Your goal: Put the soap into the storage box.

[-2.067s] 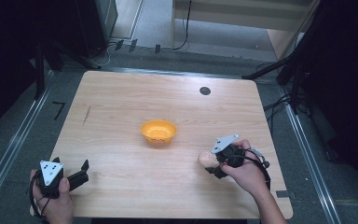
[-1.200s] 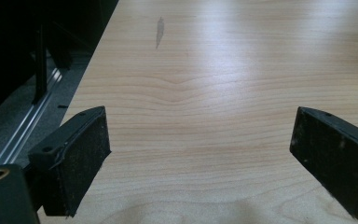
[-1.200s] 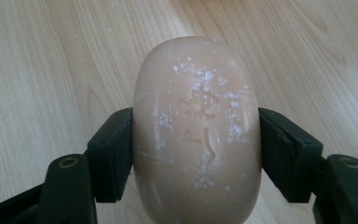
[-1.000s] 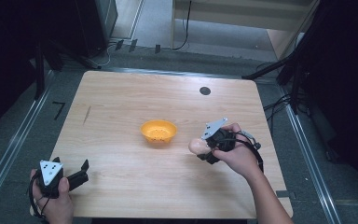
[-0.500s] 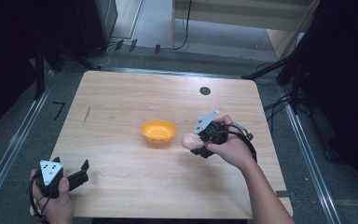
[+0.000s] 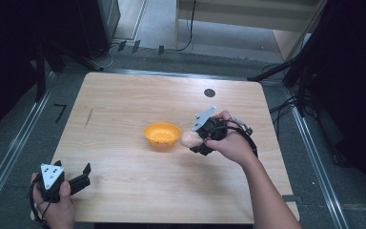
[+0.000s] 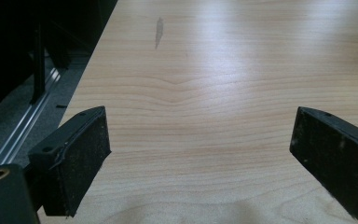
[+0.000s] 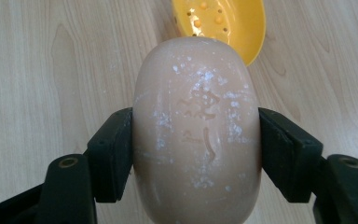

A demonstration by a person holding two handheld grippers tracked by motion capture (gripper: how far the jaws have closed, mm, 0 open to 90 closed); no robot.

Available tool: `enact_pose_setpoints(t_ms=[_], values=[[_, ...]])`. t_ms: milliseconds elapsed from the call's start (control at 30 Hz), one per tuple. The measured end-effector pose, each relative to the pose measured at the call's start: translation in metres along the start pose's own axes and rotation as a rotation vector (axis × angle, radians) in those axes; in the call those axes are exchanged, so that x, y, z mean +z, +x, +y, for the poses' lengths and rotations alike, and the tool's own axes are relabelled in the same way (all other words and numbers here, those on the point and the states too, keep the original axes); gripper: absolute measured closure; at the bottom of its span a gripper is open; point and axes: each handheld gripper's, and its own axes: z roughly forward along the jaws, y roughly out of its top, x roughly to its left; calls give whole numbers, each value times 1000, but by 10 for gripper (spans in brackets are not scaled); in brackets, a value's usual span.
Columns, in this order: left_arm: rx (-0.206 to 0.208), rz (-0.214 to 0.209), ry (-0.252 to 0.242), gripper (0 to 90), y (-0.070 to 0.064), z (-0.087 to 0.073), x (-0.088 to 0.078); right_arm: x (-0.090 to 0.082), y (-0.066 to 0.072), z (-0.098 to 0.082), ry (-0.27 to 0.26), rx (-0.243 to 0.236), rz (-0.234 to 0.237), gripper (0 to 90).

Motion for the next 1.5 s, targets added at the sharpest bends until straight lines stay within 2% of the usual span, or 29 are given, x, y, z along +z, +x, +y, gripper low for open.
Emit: enact_pose_setpoints(t_ms=[267, 500, 567, 867, 1200, 1500], values=[[1, -4, 2, 52, 1, 0, 0, 7, -9, 18, 6, -18, 8, 335], [-5, -2, 3, 53, 1, 0, 1, 13, -14, 27, 25, -35, 15, 335], [-7, -1, 2, 55, 1, 0, 1, 16, -16, 28, 22, -27, 26, 335], [-12, -9, 0, 55, 2, 0, 0, 27, -23, 41, 22, -73, 48, 334], [-22, -12, -3, 55, 2, 0, 0, 41, -31, 58, 19, -86, 81, 334], [-34, -12, -9, 55, 3, 0, 0, 57, -34, 65, 16, -86, 107, 334]])
